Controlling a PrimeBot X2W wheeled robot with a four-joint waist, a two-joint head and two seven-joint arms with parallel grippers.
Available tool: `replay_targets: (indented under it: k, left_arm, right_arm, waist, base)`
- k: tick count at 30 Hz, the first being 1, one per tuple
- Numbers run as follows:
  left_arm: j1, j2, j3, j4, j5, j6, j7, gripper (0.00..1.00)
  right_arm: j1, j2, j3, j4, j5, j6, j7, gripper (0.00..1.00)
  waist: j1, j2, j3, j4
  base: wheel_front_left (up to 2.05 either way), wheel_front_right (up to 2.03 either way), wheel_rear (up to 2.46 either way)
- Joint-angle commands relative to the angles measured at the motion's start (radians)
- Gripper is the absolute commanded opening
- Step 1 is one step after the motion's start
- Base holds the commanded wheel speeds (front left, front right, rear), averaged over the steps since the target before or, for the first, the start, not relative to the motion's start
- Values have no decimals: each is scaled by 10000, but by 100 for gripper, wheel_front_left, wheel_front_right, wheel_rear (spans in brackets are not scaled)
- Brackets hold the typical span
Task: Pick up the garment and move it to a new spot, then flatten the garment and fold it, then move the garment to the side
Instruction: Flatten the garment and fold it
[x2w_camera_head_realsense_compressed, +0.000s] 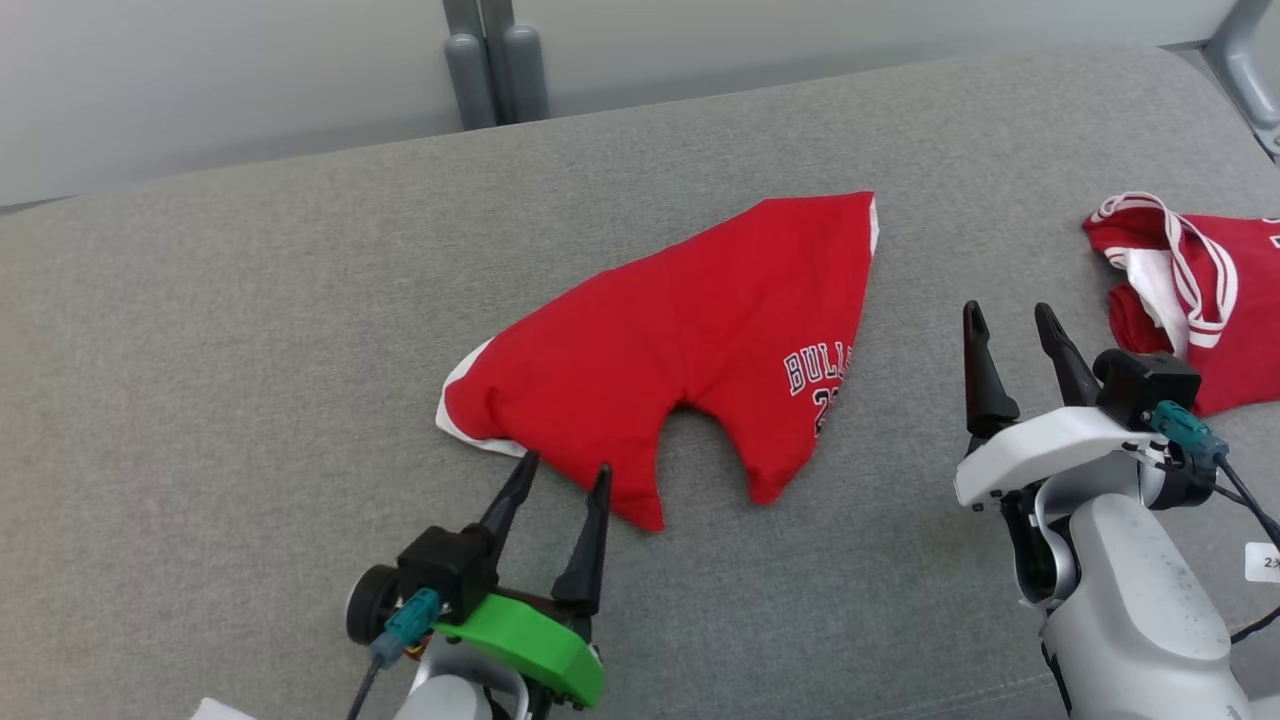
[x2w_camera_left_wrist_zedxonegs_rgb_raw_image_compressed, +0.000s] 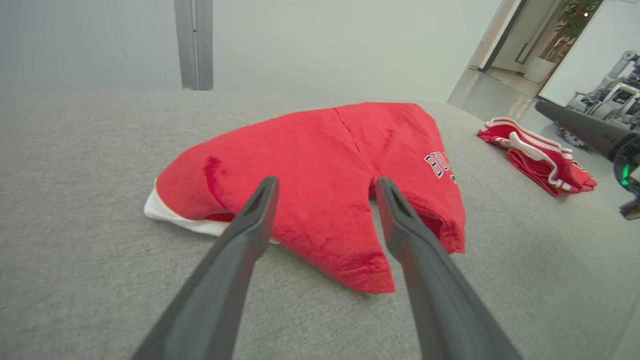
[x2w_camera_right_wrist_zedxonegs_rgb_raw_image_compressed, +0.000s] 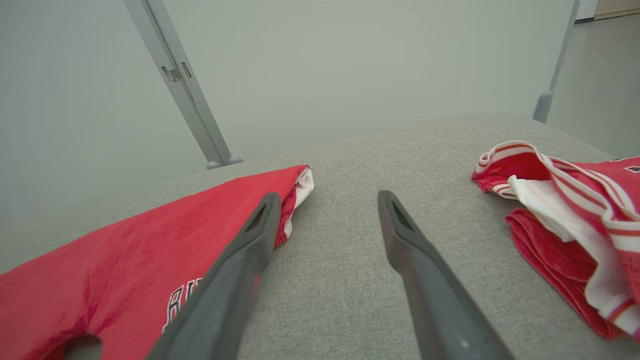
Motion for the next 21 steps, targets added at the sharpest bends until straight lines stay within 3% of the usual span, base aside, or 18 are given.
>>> replay_targets:
  k: [1,9,21]
  left_arm:
    - [-258,53,-312,63,-147,-214,4,100]
    - [-1132,58,-1777,707,-574,-624,2,100]
    - [-1803,66,-2268,2270,-1018,-192,2,100]
  right_arm:
    - [124,31,11,-99,10,1,-29,100]
    - [4,154,201,-325,62,1,-30,100]
    - [-262,228,555,-622,616,1,-29,100]
  waist:
    - [0,-1,108,-547]
    - [0,-1,380,-1641]
    - [0,-1,778,-2700]
  base:
    - [0,0,0]
    - [0,0,0]
    - [0,0,0]
